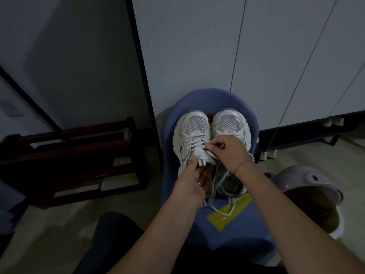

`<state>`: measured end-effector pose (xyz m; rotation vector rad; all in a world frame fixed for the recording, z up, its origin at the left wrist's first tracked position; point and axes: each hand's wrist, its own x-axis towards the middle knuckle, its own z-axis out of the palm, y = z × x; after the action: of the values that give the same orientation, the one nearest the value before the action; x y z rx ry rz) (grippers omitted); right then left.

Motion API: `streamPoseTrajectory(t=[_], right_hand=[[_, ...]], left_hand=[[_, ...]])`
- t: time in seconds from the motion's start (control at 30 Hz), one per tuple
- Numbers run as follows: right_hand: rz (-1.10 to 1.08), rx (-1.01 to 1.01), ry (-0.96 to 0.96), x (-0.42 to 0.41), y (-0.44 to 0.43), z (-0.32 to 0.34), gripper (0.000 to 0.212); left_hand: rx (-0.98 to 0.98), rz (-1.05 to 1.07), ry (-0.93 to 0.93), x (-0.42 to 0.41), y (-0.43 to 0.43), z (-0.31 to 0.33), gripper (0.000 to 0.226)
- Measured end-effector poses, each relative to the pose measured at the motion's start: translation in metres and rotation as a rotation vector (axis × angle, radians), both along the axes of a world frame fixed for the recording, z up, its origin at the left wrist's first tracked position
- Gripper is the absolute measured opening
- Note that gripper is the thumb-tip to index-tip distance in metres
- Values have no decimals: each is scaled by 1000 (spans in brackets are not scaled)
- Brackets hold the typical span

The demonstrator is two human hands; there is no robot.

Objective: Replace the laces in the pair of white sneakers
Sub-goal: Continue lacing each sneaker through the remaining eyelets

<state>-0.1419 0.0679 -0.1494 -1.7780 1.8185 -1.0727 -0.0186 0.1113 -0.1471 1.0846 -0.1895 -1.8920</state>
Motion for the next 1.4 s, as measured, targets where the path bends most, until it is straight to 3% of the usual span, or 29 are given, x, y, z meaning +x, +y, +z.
streamPoseTrajectory(t=[0.37,0.5,0.63,0.83,1.17,1.3,1.4], right_hand=[[134,34,-36,-2,1,7,14],[63,75,-31,-8,2,11,16],[66,31,91,1,1,10,7],[58,-8,26,5,5,11,9],[103,-42,315,6,3,16,9],[23,-63,173,7,8,9,7],[-174,29,-201,11,29,11,33]], left_hand=[[0,-19,-24,2,-6,-4,19],[4,-38,-32,4,-6,-5,19],[2,-66,-55,5,-5,-5,18],[11,-91,-94,10,-4,-1,16],[-10,-210,-236,17,-7,2,15],[-16,-270,-287,21,-8,3,13],[-29,-314,-305,23,-10,3,14]])
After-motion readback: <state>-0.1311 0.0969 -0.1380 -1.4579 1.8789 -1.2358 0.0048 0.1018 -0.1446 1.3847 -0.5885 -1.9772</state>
